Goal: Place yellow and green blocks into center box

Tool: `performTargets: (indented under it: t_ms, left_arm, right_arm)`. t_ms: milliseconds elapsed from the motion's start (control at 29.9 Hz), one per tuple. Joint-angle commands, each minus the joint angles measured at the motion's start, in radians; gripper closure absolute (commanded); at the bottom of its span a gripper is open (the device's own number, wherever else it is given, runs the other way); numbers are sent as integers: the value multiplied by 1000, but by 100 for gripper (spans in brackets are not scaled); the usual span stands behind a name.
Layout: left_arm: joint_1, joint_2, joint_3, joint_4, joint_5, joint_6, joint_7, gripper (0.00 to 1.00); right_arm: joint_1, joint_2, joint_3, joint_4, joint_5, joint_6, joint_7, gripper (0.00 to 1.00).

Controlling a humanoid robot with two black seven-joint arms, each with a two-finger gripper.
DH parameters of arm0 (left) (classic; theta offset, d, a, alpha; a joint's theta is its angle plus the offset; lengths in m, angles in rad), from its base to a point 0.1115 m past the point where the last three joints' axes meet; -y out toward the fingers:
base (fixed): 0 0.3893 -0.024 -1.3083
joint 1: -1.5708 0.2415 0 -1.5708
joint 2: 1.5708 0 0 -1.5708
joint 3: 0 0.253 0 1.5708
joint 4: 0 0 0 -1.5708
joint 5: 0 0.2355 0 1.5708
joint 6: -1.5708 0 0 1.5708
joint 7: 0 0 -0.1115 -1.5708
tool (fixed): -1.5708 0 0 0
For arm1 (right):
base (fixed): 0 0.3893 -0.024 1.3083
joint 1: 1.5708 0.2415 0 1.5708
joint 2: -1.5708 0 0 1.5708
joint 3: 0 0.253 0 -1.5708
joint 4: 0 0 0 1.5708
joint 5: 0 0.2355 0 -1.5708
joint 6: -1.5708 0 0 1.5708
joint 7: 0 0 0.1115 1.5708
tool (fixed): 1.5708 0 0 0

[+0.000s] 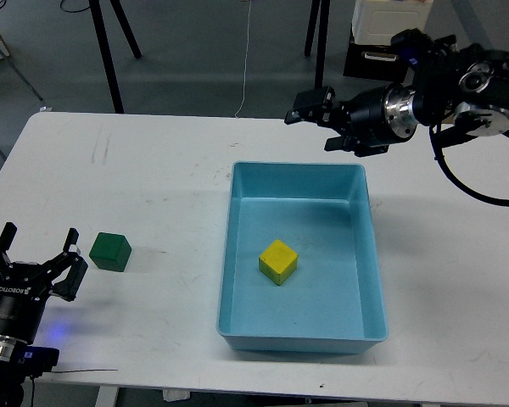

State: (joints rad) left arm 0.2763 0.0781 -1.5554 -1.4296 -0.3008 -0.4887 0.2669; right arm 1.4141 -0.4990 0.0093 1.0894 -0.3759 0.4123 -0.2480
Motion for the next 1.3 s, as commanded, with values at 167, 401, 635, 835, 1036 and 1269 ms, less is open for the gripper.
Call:
performTargets:
  t_ms: [167,401,635,835,1036,1269]
  left_arm:
    - [-42,3,5,0,0,0,6,0]
    - [-72,3,5,0,20,0,11,0]
    - [-91,9,6,11,31,0,11,0]
    - [-105,9,40,14,29,0,2,0]
    - [-117,9,41,14,29,0,2,0]
    - [-118,9,37,6,29,0,-3,0]
  right_arm:
    - [-205,-124,498,-124,283,2,4,3]
    - [-470,-216,863,-203,668,74,39,3]
    - [-745,-221,1191,-206,834,76,67,3]
    - [-950,-213,1360,-166,955,76,90,3]
    - [-1297,-124,1517,73,1000,76,93,2]
    - [-1624,60,1655,315,994,76,93,2]
